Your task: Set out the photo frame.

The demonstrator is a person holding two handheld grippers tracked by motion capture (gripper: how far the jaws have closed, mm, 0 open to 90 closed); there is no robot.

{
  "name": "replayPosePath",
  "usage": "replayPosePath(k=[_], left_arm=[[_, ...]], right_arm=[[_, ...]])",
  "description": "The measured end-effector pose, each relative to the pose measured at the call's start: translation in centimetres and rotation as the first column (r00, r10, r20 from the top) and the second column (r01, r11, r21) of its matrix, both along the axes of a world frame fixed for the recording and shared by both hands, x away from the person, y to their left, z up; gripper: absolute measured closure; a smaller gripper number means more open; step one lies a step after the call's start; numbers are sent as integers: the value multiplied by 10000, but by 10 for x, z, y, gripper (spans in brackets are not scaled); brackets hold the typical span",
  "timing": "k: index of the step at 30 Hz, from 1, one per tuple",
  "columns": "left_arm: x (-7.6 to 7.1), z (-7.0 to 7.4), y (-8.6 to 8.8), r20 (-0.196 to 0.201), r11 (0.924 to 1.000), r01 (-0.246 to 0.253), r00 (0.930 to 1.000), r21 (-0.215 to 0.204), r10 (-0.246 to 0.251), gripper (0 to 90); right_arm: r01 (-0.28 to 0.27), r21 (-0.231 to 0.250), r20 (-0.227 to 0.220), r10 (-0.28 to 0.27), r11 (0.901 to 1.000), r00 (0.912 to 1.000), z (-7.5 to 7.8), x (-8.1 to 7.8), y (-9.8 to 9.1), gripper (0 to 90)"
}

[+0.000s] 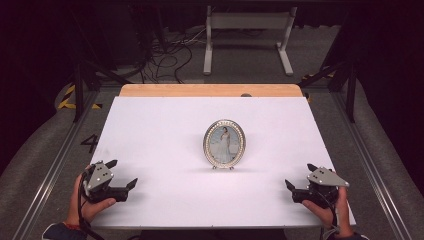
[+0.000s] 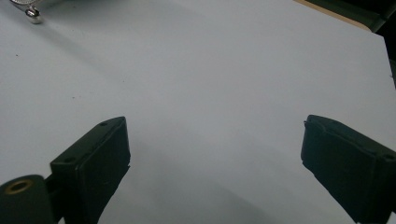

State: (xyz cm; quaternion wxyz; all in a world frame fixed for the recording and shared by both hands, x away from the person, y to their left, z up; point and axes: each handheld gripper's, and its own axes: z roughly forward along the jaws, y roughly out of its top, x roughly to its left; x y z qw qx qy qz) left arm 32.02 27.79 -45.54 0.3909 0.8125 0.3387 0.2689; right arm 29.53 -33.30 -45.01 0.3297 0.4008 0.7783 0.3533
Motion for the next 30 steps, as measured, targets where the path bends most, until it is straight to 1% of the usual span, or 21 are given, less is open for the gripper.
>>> replayPosePath(k=[6,9,11,13,15,17,20,22,24,25,26,29,30], left_arm=[[-1,-1,-2,23,10000,89,10000,39,-89,80],[-2,-2,-2,8,9999,110,9999,60,-110,80],[-2,-2,-3,30,9997,189,9998,164,-190,80],[-3,-2,-4,41,9998,178,9998,64,-178,80],[-2,-2,-4,-2,9998,170,9999,56,-170,80],[0,-3,-5,-9,9998,170,9999,133,-170,80],[1,-2,-5,16,9997,201,9998,115,-201,80],[1,-3,-7,-41,9997,214,9998,129,-214,80],[2,-3,-7,-28,9994,250,9997,230,-249,80],[2,-4,-8,-85,9996,235,9997,134,-234,80],[3,-3,-8,-84,9994,260,9996,218,-258,80],[3,-4,-10,-104,9993,284,9995,250,-282,80],[2,-4,-10,-128,9994,297,9995,200,-295,80]], right_arm=[[42,39,93,-43,10000,9999,1,0,1,84],[36,8,59,-36,10000,10000,0,0,2,84],[2,-17,91,-2,10000,10000,0,0,3,84],[-12,-6,119,12,10000,9999,1,-1,4,84],[-35,-2,137,35,10000,9999,1,-1,4,84],[-15,-13,118,15,10000,9999,1,-1,4,84],[-11,-21,90,11,10000,10000,0,-1,3,84],[43,-23,47,-43,10000,10000,-1,-2,1,84],[48,-11,26,-48,10000,10000,-1,-2,0,84],[50,-15,46,-50,10000,10000,-1,-3,0,84],[50,-35,62,-50,10000,10000,-1,-3,0,84],[91,-18,42,-91,10000,9999,-1,-3,0,84],[79,-7,20,-79,10000,10000,-1,-3,0,84]])
